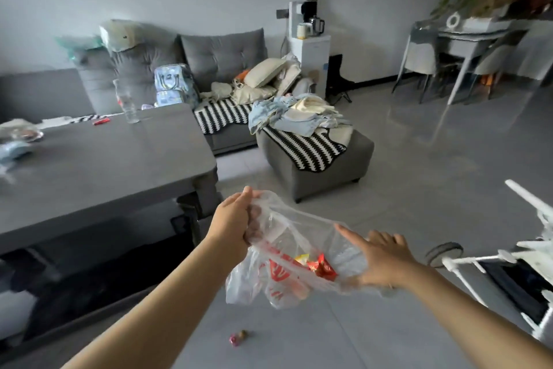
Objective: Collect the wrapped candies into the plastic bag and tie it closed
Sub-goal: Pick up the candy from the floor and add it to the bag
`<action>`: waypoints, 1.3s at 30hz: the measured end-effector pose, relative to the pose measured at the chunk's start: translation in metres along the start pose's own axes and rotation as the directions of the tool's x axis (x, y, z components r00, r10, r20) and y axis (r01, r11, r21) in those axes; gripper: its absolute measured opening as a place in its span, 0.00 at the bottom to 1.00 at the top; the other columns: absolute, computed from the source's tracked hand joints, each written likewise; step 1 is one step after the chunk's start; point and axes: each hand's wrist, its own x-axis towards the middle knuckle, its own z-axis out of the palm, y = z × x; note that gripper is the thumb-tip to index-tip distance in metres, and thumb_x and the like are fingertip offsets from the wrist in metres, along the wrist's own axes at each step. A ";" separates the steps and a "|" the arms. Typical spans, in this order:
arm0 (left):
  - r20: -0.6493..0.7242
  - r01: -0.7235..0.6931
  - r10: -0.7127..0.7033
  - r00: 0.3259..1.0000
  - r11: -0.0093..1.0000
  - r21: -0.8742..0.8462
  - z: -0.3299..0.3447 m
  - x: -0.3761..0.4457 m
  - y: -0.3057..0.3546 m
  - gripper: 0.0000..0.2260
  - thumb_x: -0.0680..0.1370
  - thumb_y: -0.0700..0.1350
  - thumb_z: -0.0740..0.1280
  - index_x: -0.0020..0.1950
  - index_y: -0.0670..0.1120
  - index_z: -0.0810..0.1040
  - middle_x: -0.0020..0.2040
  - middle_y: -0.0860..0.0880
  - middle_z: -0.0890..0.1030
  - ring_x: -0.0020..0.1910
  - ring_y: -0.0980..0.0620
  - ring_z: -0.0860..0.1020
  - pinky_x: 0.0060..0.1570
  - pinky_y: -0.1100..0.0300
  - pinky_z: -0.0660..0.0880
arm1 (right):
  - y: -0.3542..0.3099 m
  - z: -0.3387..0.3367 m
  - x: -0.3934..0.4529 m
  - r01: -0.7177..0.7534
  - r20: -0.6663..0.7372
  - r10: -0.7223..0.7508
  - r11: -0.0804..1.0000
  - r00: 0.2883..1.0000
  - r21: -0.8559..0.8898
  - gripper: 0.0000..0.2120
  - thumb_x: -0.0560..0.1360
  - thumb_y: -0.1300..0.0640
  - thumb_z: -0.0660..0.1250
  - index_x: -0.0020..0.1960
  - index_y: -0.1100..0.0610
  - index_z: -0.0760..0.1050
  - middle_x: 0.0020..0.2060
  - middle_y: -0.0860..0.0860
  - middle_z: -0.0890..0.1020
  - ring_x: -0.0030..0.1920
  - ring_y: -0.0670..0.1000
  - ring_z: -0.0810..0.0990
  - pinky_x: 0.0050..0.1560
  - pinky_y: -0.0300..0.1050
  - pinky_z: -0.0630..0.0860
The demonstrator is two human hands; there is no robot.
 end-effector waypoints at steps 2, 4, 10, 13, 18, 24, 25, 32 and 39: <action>-0.068 -0.001 -0.001 0.998 0.999 -0.038 -0.012 -0.011 -0.015 0.14 0.80 0.49 0.60 0.39 0.44 0.77 0.23 0.51 0.66 0.17 0.56 0.61 0.18 0.70 0.59 | -0.002 0.005 -0.002 0.058 -0.013 -0.057 0.998 0.998 0.039 0.54 0.52 0.18 0.56 0.70 0.31 0.35 0.55 0.51 0.71 0.60 0.53 0.70 0.54 0.47 0.59; -0.132 -0.004 -0.004 0.991 0.998 -0.060 -0.028 -0.020 -0.030 0.13 0.80 0.49 0.61 0.40 0.44 0.77 0.24 0.50 0.66 0.18 0.55 0.62 0.19 0.68 0.59 | -0.009 0.014 -0.002 0.120 -0.018 -0.120 0.991 0.993 0.055 0.54 0.51 0.17 0.56 0.70 0.30 0.35 0.53 0.50 0.71 0.59 0.53 0.70 0.53 0.46 0.59; -0.293 0.057 -0.062 0.954 0.998 -0.026 -0.083 -0.043 -0.069 0.15 0.80 0.49 0.61 0.36 0.44 0.76 0.26 0.49 0.64 0.17 0.56 0.61 0.16 0.67 0.59 | -0.050 0.068 0.008 0.263 0.112 -0.265 0.964 0.958 0.035 0.60 0.46 0.16 0.55 0.71 0.32 0.35 0.55 0.52 0.71 0.59 0.54 0.69 0.53 0.47 0.58; -0.345 0.096 -0.094 0.934 0.995 -0.011 -0.113 -0.043 -0.094 0.13 0.80 0.48 0.61 0.40 0.43 0.77 0.28 0.48 0.65 0.16 0.56 0.61 0.16 0.67 0.60 | -0.074 0.109 0.015 0.287 0.196 -0.287 0.957 0.938 0.033 0.58 0.52 0.19 0.60 0.72 0.35 0.33 0.57 0.54 0.70 0.60 0.54 0.69 0.55 0.48 0.59; -0.456 0.102 -0.089 0.886 0.995 0.005 -0.177 -0.019 -0.158 0.10 0.79 0.44 0.63 0.42 0.40 0.79 0.26 0.48 0.66 0.16 0.56 0.61 0.17 0.68 0.60 | -0.120 0.197 0.043 0.293 0.238 -0.297 0.955 0.925 0.051 0.59 0.53 0.21 0.62 0.72 0.36 0.32 0.56 0.53 0.70 0.61 0.54 0.69 0.59 0.49 0.60; -0.586 0.079 -0.059 0.808 0.997 0.009 -0.260 0.032 -0.260 0.09 0.77 0.41 0.64 0.43 0.37 0.79 0.27 0.45 0.68 0.14 0.55 0.62 0.19 0.67 0.61 | -0.166 0.339 0.083 0.258 0.094 -0.274 0.954 0.957 0.151 0.48 0.60 0.25 0.59 0.72 0.33 0.37 0.68 0.47 0.70 0.70 0.47 0.65 0.69 0.47 0.55; -0.598 0.075 -0.053 0.800 0.997 0.012 -0.272 0.041 -0.278 0.08 0.77 0.41 0.65 0.42 0.37 0.79 0.27 0.44 0.69 0.14 0.55 0.62 0.18 0.68 0.61 | -0.171 0.362 0.087 0.279 0.047 -0.291 0.943 0.955 0.180 0.46 0.61 0.25 0.57 0.71 0.32 0.37 0.68 0.45 0.71 0.70 0.46 0.66 0.70 0.46 0.56; -0.587 0.033 -0.032 0.809 0.999 -0.008 -0.333 0.105 -0.393 0.08 0.77 0.42 0.65 0.45 0.37 0.78 0.30 0.43 0.69 0.19 0.53 0.64 0.16 0.68 0.60 | -0.204 0.493 0.121 0.404 -0.268 -0.313 0.806 0.911 0.432 0.36 0.55 0.35 0.60 0.62 0.24 0.57 0.38 0.35 0.84 0.41 0.27 0.73 0.36 0.32 0.70; -0.564 0.014 0.039 0.825 0.996 0.089 -0.365 0.166 -0.493 0.09 0.77 0.42 0.65 0.48 0.35 0.78 0.31 0.44 0.68 0.20 0.52 0.62 0.18 0.67 0.60 | -0.212 0.618 0.168 0.227 -0.045 -0.233 0.859 0.972 0.458 0.25 0.71 0.36 0.59 0.65 0.37 0.58 0.53 0.39 0.80 0.42 0.44 0.79 0.45 0.36 0.74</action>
